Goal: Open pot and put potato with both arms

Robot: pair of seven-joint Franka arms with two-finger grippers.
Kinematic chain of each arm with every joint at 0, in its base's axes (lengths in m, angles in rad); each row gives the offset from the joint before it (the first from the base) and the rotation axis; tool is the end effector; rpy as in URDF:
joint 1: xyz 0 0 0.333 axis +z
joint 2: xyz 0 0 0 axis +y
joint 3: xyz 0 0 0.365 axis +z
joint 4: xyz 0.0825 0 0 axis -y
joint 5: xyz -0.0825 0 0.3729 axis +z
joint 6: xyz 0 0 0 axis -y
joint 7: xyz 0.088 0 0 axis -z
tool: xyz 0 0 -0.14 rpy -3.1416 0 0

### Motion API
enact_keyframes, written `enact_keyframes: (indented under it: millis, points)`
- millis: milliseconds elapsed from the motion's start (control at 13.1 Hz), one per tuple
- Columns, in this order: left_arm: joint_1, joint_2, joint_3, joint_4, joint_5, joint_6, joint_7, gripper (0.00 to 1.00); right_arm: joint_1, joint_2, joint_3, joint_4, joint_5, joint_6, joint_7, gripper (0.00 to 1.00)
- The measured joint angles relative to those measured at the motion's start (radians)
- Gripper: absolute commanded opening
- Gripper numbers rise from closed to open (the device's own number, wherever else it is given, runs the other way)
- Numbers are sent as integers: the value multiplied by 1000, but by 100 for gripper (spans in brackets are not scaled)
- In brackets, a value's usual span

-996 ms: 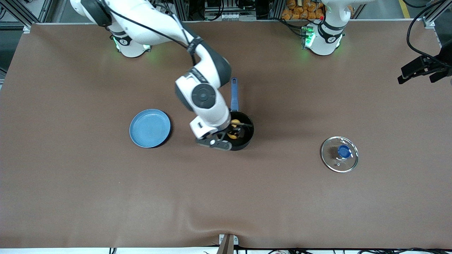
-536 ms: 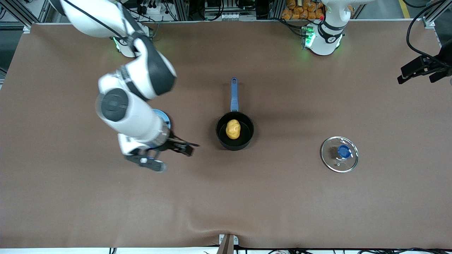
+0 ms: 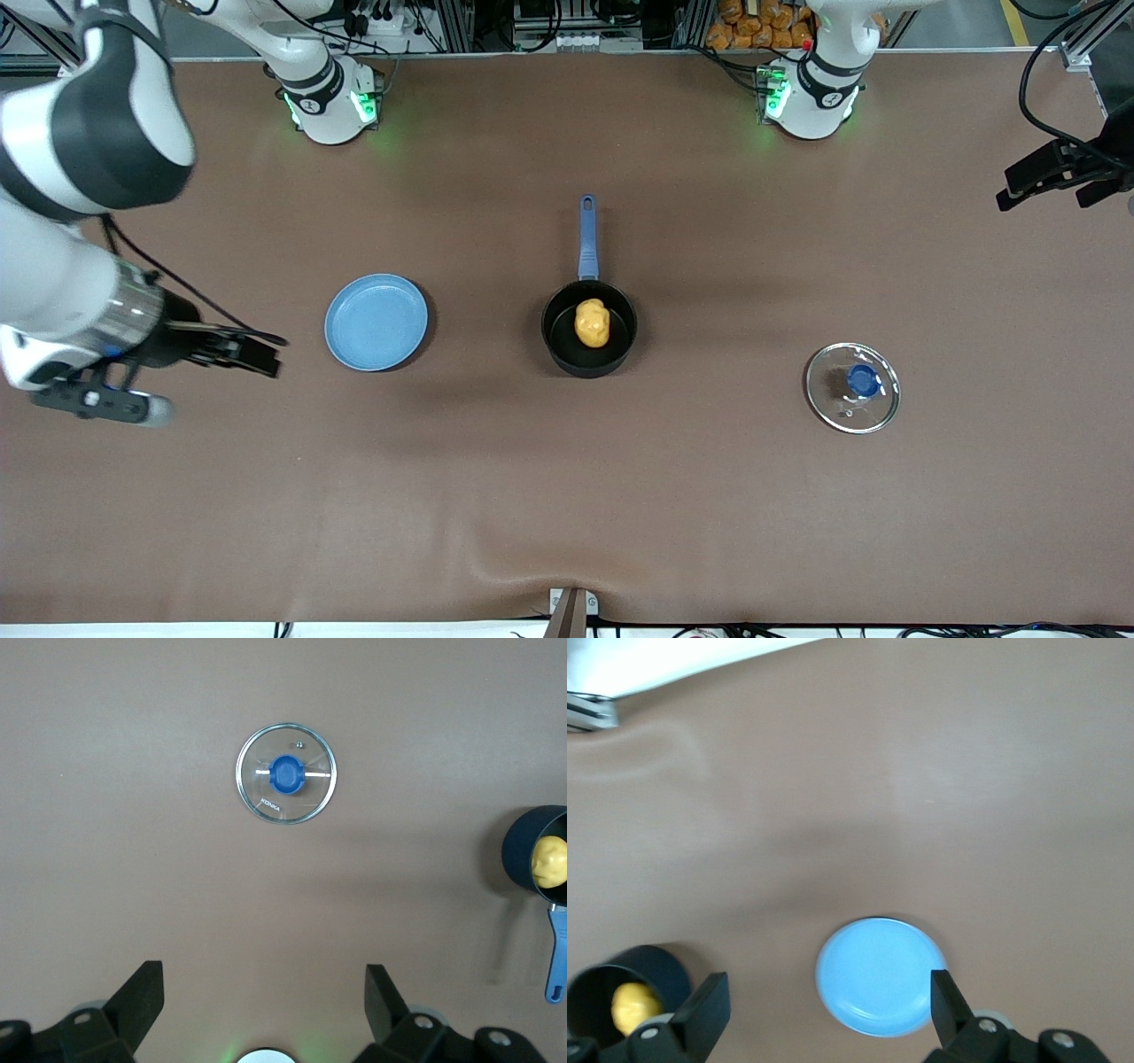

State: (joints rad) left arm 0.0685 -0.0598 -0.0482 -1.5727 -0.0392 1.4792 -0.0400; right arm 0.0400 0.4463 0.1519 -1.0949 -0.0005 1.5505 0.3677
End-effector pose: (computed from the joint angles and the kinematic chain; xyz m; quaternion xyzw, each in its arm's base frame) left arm 0.5113 0.0037 0.6634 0.9993 0.0287 -0.0171 0.0179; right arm 0.6825 0.1055 0.5835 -0.9949 0.0953 0.0021 0.0331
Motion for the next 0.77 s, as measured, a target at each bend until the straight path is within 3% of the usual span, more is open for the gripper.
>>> enact_keyframes:
  millis: [307, 536, 766]
  points:
    - [-5, 1, -6, -2, 0, 0, 0, 100, -35, -119, -10, -20, -21, -147, -12, 100]
    - [-4, 3, -9, -4, 0, 0, 0, 100, -37, -311, -69, -216, -21, -147, -78, 100]
    - [-5, 3, -10, -4, 0, -5, 0, 100, -38, -475, -88, -383, -54, -142, -183, 100]
